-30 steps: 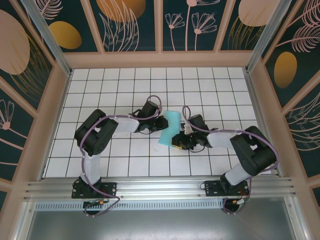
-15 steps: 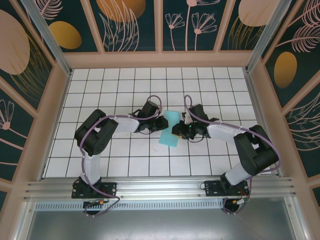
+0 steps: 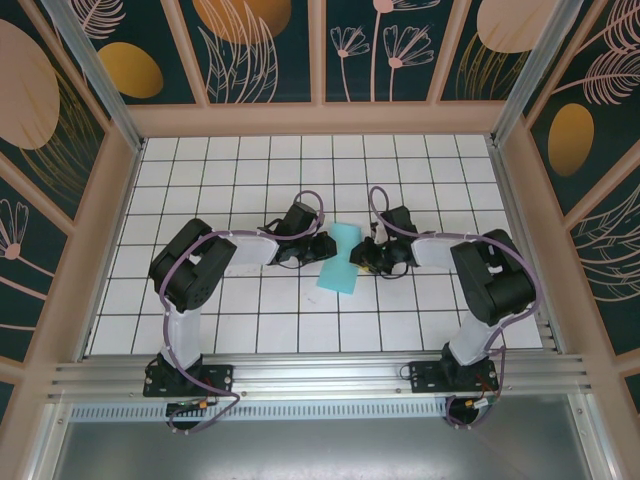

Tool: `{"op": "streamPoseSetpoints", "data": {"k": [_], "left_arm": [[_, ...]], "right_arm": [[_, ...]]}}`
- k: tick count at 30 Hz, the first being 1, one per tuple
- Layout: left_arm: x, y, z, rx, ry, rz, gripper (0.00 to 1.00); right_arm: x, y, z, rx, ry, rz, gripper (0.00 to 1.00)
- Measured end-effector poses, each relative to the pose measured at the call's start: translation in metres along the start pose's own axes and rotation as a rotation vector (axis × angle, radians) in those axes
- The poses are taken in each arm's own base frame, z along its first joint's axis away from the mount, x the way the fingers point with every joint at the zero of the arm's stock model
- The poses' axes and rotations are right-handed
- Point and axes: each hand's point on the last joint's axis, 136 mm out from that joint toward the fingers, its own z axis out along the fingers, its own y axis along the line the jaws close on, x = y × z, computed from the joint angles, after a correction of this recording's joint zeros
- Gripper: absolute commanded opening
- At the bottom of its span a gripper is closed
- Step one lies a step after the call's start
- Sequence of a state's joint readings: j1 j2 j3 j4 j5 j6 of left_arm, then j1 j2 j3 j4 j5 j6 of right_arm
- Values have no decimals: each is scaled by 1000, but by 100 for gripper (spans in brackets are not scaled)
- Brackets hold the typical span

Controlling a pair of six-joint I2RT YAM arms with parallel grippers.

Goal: Fold a paper plane with a square sheet of paper (pick it up from the middle)
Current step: Fold the square sheet of paper in half at the center of the table.

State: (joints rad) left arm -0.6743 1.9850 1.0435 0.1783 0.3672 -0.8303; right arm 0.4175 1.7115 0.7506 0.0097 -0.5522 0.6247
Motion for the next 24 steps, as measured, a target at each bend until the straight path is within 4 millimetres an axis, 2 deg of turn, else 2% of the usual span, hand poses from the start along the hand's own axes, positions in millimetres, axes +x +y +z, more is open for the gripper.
{"op": "streamPoseSetpoints", "data": {"k": [8, 14, 17, 21, 24], "left_arm": [[0, 0, 0, 0, 0, 0, 16], [0, 0, 0, -2, 2, 0, 16], [0, 0, 0, -3, 3, 5, 16], [0, 0, 0, -4, 4, 7, 16], [0, 0, 0, -4, 4, 10, 16]], "right_arm": [[-3, 8, -2, -22, 12, -16, 27], [-29, 31, -11, -67, -36, -76, 27], [-31, 26, -10, -66, -33, -73, 27], [-30, 5, 5, -41, -1, -41, 27], [-34, 4, 4, -61, -2, -31, 28]]}}
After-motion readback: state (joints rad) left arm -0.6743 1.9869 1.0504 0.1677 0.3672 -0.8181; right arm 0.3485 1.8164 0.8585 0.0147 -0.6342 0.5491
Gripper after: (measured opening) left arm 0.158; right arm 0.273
